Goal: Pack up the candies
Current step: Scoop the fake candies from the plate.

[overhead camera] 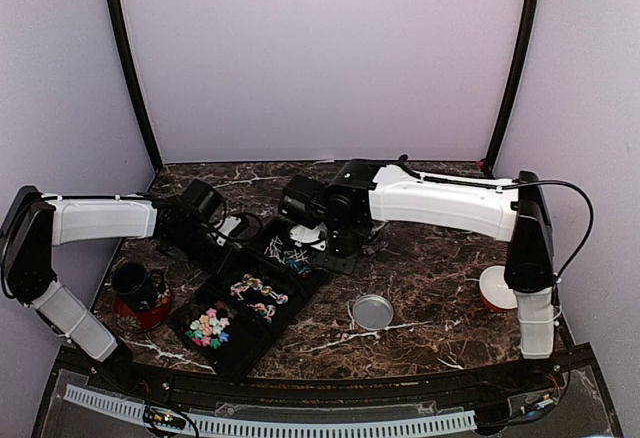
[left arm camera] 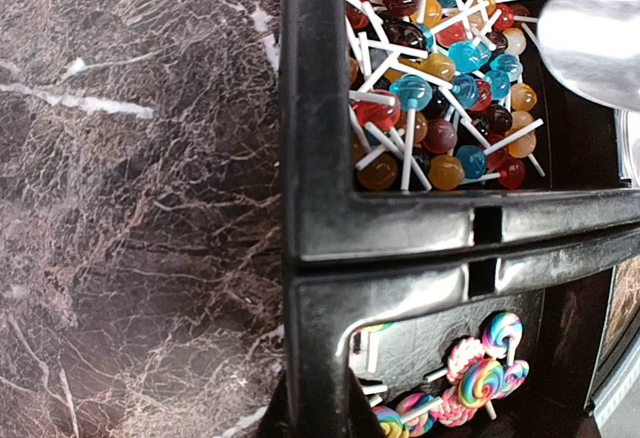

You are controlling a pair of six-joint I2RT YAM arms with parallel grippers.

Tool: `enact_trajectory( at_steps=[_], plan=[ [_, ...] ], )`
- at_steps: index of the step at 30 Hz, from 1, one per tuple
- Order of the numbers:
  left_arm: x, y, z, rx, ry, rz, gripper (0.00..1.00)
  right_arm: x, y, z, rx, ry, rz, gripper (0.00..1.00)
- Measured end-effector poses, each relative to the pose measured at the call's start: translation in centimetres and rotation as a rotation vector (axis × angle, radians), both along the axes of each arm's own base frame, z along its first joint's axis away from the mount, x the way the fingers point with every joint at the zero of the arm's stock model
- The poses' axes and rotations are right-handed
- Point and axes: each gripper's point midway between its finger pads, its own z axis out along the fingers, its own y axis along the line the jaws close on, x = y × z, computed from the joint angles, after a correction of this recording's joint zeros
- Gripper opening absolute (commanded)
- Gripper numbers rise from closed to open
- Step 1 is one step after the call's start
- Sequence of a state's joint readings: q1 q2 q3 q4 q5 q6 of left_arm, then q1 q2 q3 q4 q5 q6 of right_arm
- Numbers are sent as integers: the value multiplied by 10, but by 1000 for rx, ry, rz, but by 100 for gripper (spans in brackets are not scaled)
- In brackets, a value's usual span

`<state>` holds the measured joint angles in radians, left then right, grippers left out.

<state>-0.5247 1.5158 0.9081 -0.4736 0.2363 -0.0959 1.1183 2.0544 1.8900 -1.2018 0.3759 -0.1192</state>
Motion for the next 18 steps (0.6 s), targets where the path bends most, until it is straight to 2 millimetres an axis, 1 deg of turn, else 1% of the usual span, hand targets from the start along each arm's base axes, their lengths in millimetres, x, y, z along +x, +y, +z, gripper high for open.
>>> enact_trajectory(
  at_steps=[9, 18],
  plan=[
    [-3, -1, 8, -19, -20, -16, 0, 0, 27, -8, -2, -13, 78, 0],
    [-7, 1, 4, -12, -11, -16, 0, -4, 48, -22, 45, 29, 157, 0]
  ],
)
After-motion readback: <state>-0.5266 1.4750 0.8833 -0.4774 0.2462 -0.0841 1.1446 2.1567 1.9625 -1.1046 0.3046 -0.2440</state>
